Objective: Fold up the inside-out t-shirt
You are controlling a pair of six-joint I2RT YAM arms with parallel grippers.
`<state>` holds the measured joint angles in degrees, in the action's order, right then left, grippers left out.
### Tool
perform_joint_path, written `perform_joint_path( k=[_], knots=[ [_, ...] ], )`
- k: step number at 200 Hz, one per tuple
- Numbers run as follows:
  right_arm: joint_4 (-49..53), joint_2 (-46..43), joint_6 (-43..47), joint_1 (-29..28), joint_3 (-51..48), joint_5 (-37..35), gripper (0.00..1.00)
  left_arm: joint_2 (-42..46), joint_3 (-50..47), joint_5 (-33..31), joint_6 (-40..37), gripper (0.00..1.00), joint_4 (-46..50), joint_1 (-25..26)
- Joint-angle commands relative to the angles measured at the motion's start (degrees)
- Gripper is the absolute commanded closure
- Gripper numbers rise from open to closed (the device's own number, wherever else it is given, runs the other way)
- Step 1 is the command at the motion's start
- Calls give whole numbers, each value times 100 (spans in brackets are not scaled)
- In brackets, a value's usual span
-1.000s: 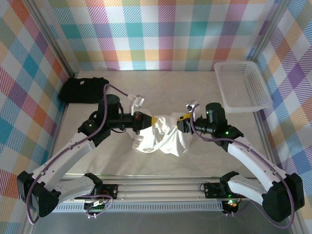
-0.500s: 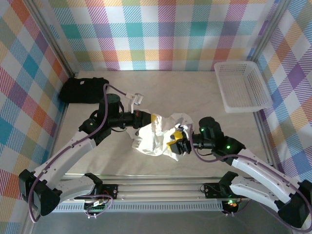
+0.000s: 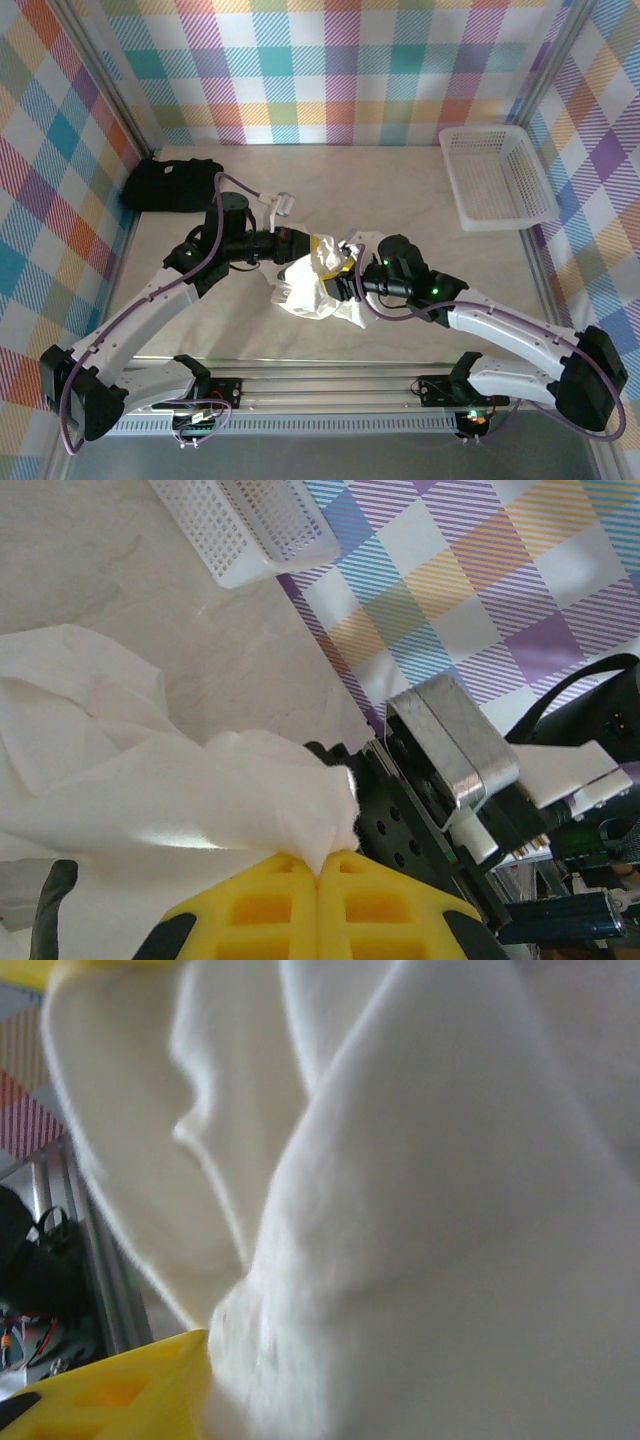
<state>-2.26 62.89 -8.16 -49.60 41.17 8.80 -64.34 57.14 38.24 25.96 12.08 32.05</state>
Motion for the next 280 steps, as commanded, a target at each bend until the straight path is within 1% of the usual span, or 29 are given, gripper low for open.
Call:
perform_joint_path(
  k=[1,10,28,42,52,61,79,102,117,134,150,158,166,176,200,208,214,219,227,248,256,266,280],
  knots=[
    [-605,36,-160,-25,251,-338,49,44,170,0,-39,100,28,-68],
    [-538,-32,-123,-14,264,-494,56,61,153,-22,-64,100,49,-68],
    [-403,-274,17,14,260,-665,72,118,131,-114,-129,100,107,-68],
    [-286,-483,119,71,268,-591,83,157,127,-234,-185,100,168,-76],
    [-203,-593,141,136,293,-504,93,167,114,-310,-203,100,192,-76],
    [-133,-668,131,227,327,-302,97,190,111,-392,-213,100,209,-85],
    [14,-793,163,416,422,282,98,211,108,-685,-272,100,318,-102],
    [358,-804,198,644,636,912,93,241,95,-895,-297,100,339,-129],
    [413,-780,142,780,691,1226,88,252,88,-968,-300,100,338,-138],
    [264,-707,-53,856,691,1350,85,257,88,-908,-308,100,332,-138],
    [144,-573,-197,877,715,1316,86,295,60,-837,-304,100,334,-140],
    [73,-519,-283,894,726,1298,83,326,38,-836,-314,100,329,-138],
    [2,-448,-354,905,735,1297,83,355,27,-831,-321,100,334,-138],
    [-65,-382,-428,911,750,1284,85,369,27,-836,-328,100,331,-143],
    [-91,-245,-550,926,822,1198,100,425,10,-857,-350,100,334,-145],
    [-105,-247,-584,939,823,1223,100,431,10,-895,-380,100,338,-139],
    [-119,-270,-610,969,823,1297,100,435,13,-1001,-416,100,332,-145],
    [-148,-296,-634,997,830,1387,100,440,12,-1088,-444,100,549,-139],
    [-220,-379,-685,1075,825,1632,100,439,8,-1376,-474,100,656,-138],
    [-725,-637,-1037,1334,692,2326,100,278,108,-2601,-486,100,1152,-139],
    [-1005,-700,-1236,1411,604,2518,100,191,145,-2915,-513,100,1282,-146],
    [-1299,-716,-1442,1470,535,2703,100,64,159,-3081,-554,100,1309,-141],
    [-1542,-663,-1630,1489,460,2803,100,-62,173,-3027,-582,100,1234,-145]
  ],
)
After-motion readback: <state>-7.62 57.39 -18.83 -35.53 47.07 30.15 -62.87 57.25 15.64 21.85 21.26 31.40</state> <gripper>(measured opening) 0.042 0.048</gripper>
